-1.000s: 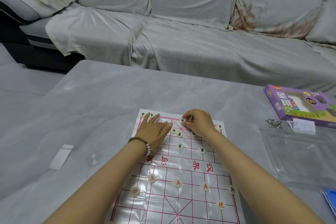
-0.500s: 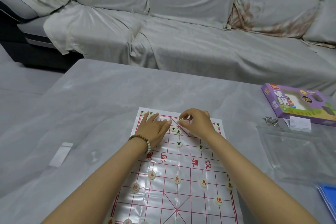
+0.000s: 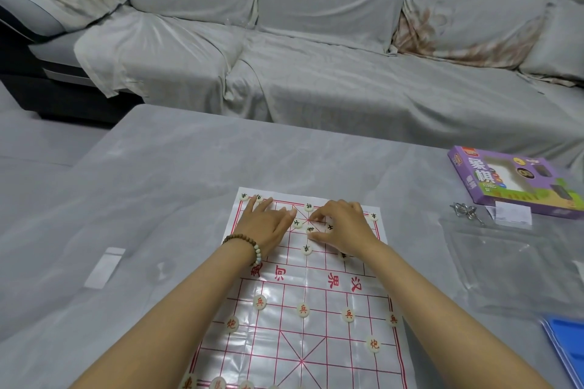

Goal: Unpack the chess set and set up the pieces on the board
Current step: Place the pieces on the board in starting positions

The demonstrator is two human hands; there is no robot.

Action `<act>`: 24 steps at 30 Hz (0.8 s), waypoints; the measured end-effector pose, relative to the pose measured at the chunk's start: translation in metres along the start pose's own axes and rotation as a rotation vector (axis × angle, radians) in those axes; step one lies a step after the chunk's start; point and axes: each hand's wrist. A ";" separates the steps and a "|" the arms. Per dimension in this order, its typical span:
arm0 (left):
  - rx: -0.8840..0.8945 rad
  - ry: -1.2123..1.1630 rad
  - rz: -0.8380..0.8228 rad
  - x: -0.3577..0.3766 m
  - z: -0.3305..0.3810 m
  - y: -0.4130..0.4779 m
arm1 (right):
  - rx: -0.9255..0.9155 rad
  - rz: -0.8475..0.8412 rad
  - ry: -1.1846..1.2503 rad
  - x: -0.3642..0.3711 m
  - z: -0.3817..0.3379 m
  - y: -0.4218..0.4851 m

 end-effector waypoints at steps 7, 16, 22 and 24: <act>-0.001 0.037 0.054 -0.003 0.006 0.006 | 0.098 0.221 0.114 -0.012 0.015 0.004; 0.108 0.073 0.056 -0.005 0.039 0.037 | 0.235 0.196 -0.071 -0.014 0.042 0.015; 0.090 0.150 -0.030 -0.004 0.046 0.050 | 0.135 0.101 -0.025 -0.017 0.052 0.015; 0.092 0.172 -0.046 -0.003 0.047 0.053 | 0.117 0.090 -0.010 -0.018 0.053 0.013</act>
Point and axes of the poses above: each hand's wrist, its own y-axis towards the middle knuckle, its own x-axis out of the palm, z = x × y, and after that the axes turned 9 degrees about -z, right-handed
